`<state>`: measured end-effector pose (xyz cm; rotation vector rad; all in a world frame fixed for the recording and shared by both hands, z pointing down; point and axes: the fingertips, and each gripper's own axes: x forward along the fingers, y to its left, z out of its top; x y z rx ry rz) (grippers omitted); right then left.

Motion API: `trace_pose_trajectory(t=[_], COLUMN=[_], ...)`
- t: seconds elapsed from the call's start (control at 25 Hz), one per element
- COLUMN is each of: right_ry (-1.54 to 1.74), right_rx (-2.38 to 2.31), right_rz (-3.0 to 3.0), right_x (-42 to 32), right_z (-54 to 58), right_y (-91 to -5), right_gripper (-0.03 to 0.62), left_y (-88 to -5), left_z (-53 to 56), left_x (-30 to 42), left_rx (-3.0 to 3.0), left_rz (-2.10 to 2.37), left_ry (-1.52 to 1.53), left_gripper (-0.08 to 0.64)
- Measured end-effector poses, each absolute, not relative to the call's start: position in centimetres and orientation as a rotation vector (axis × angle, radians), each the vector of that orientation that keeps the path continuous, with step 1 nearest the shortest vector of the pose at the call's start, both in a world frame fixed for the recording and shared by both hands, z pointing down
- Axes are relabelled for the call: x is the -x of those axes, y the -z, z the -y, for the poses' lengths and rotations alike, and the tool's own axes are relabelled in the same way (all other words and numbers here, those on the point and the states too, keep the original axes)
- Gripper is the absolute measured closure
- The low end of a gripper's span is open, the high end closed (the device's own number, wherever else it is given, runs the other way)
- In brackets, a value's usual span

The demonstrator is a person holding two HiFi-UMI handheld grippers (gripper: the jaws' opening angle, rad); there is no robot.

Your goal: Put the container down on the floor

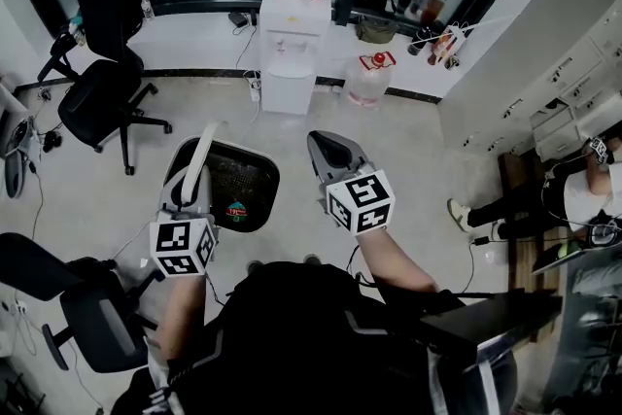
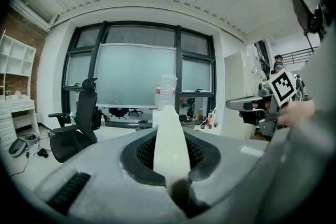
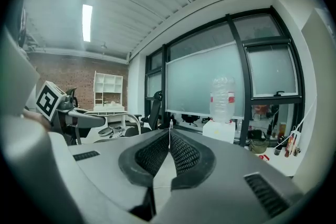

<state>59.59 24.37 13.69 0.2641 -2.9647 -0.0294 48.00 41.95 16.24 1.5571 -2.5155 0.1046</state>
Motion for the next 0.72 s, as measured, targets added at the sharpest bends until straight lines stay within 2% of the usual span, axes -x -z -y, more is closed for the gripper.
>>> trace_pose_trajectory(t=[0.36,0.72], right_ry=[0.013,-0.033], right_rx=[-0.32,-0.296], right_rz=[2.94,2.953], right_x=[-56.8,-52.3], right_z=[-26.2,-23.4], right_y=[-14.6,-15.3], right_gripper=[0.583,0.583], left_y=[-17.3,-17.8], left_z=[-43.4,-41.7], left_x=[-44.6,-39.9], left_rx=[-1.61,-1.563], left_rz=[2.486,2.498], left_ry=[-0.115,-0.124], left_gripper=[0.517,0.518])
